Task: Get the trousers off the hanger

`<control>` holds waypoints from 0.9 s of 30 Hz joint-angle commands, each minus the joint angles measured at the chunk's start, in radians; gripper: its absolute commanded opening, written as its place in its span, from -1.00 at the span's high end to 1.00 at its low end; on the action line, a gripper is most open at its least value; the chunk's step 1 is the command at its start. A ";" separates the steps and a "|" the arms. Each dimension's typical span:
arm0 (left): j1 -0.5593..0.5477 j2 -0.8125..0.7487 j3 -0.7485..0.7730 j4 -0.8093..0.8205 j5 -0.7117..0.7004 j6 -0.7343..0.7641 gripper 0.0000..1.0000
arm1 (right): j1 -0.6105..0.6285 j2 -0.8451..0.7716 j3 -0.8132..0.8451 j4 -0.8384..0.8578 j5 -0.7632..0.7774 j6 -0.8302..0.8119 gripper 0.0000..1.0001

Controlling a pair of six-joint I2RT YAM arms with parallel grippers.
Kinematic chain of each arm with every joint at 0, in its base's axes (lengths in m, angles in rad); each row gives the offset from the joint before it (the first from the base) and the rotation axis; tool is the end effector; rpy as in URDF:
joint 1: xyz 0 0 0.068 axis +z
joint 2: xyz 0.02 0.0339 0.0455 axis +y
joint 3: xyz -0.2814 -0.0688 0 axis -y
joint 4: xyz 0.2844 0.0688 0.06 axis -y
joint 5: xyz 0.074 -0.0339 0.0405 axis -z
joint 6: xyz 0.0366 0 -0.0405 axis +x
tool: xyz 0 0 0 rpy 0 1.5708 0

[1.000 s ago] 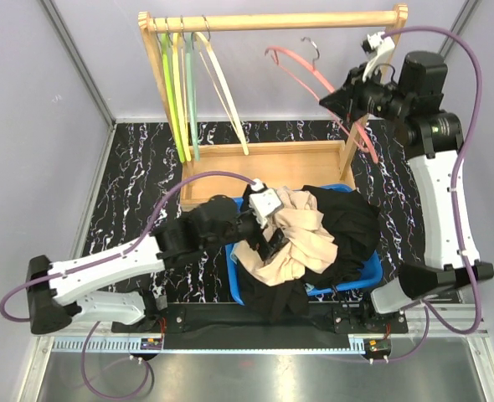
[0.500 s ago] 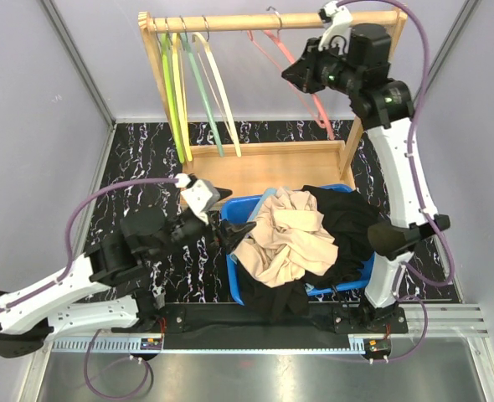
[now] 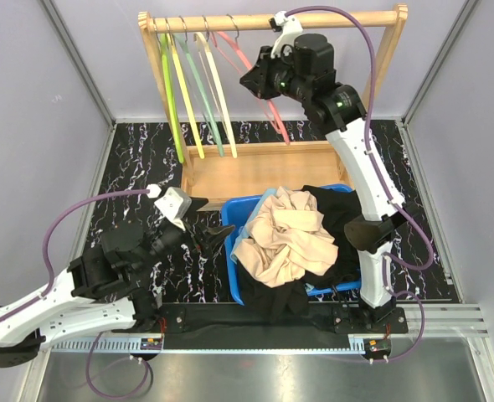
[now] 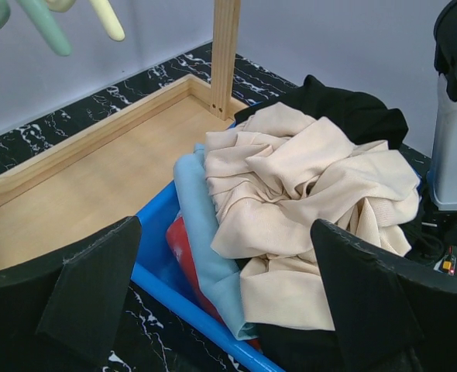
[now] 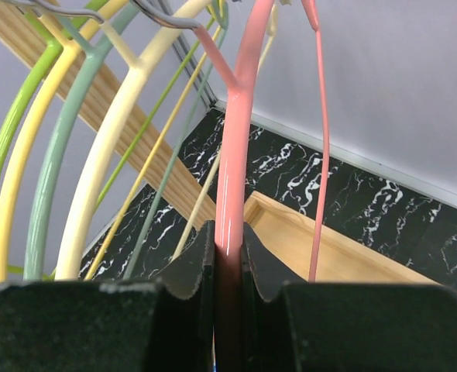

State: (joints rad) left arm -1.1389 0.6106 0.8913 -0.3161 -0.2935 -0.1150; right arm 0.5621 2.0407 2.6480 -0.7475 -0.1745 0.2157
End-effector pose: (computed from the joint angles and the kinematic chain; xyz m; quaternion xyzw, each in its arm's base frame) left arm 0.0745 -0.1364 0.4074 0.2602 0.6703 -0.3179 0.6181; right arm 0.3822 0.2482 0.5606 -0.1859 0.7309 0.3086 0.5796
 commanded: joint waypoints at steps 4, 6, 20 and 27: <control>-0.002 -0.026 -0.003 -0.004 -0.076 -0.020 -0.98 | 0.041 0.023 0.035 0.088 0.076 -0.036 0.65; -0.002 -0.032 -0.003 -0.017 -0.099 -0.021 -0.98 | 0.041 0.007 0.023 0.091 0.079 -0.088 0.42; -0.002 -0.090 -0.028 -0.173 -0.375 -0.048 -0.98 | 0.030 -0.410 -0.318 0.004 0.000 -0.538 -0.99; 0.083 -0.065 -0.020 -0.218 -0.420 -0.006 -0.98 | -0.167 -0.657 -0.632 0.020 -0.054 -0.529 -0.99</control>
State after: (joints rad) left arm -1.1046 0.5270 0.8680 -0.5308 -0.6605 -0.1425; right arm 0.4789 1.4311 2.1082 -0.7376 -0.1864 -0.3077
